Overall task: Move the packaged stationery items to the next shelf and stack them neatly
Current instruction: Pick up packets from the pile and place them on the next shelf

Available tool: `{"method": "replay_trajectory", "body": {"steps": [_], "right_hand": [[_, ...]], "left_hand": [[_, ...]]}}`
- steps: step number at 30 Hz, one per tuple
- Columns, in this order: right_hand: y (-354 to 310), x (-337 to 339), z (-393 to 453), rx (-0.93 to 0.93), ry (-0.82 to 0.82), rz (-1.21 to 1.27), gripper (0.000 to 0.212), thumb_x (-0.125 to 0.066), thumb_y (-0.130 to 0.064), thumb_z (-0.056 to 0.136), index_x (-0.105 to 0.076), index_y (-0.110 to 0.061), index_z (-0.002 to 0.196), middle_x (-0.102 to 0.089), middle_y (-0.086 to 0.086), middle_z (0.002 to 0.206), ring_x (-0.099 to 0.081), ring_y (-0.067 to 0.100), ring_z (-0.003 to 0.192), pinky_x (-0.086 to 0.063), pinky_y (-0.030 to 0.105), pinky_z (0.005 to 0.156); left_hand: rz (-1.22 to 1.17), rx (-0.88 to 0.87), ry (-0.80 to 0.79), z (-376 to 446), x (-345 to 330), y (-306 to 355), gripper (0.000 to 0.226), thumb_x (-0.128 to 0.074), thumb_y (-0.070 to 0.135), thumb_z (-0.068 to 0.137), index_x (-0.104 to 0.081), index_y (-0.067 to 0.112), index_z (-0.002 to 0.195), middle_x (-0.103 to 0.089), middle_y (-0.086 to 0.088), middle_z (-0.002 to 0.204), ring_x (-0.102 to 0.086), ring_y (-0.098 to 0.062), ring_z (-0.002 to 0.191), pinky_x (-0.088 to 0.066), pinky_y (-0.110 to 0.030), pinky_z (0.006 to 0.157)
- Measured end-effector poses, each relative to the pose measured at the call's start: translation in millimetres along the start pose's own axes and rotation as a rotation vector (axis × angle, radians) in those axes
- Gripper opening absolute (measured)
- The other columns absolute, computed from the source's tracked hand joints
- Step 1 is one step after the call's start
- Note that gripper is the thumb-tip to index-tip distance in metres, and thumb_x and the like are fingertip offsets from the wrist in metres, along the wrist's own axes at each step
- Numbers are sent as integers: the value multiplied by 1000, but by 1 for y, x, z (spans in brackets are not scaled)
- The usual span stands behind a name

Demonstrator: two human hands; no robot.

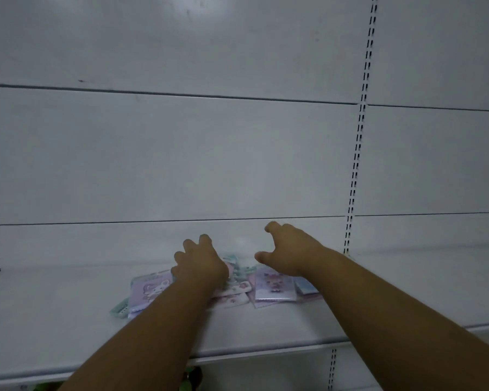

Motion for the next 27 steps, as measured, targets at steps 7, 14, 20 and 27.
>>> {"method": "replay_trajectory", "body": {"steps": [7, 14, 20, 27], "right_hand": [[13, -40, 6, -137, -63, -175, 72, -54, -68, 72, -53, -16, 121, -58, 11, 120, -55, 29, 106, -46, 38, 87], [8, -58, 6, -195, -177, -176, 53, -45, -53, 82, -63, -14, 112, -64, 10, 119, -58, 30, 110, -44, 38, 98], [3, -52, 7, -255, 9, 102, 45, -59, -26, 86, -45, -4, 122, -47, 19, 126, -50, 30, 117, -44, 33, 91], [20, -26, -7, -132, 233, 575, 28, -52, 1, 79, -64, -4, 104, -68, 13, 104, -64, 28, 95, -48, 28, 77]], "left_hand": [[-560, -73, 223, 1, 40, -16, 48, -65, -4, 74, -57, 21, 114, -39, -12, 127, -59, -22, 87, -49, -32, 75], [-1032, 45, 253, -16, 63, -26, 43, -63, -6, 76, -60, 24, 107, -63, -2, 115, -64, -13, 87, -50, -29, 74], [-1782, 261, -78, -47, 80, -6, 33, -52, -6, 92, -58, 2, 124, -61, -11, 115, -63, -22, 90, -51, -28, 72], [-1984, 485, -280, -92, 68, 25, 31, -50, -7, 93, -56, -9, 123, -60, -20, 125, -64, -26, 95, -53, -28, 49]]}}
Point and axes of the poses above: each hand's wrist, its own z-axis towards the middle knuckle, its own x-axis out of the back of the hand, y = z × x, the point moved 4 cm from there along z, towards the middle knuckle
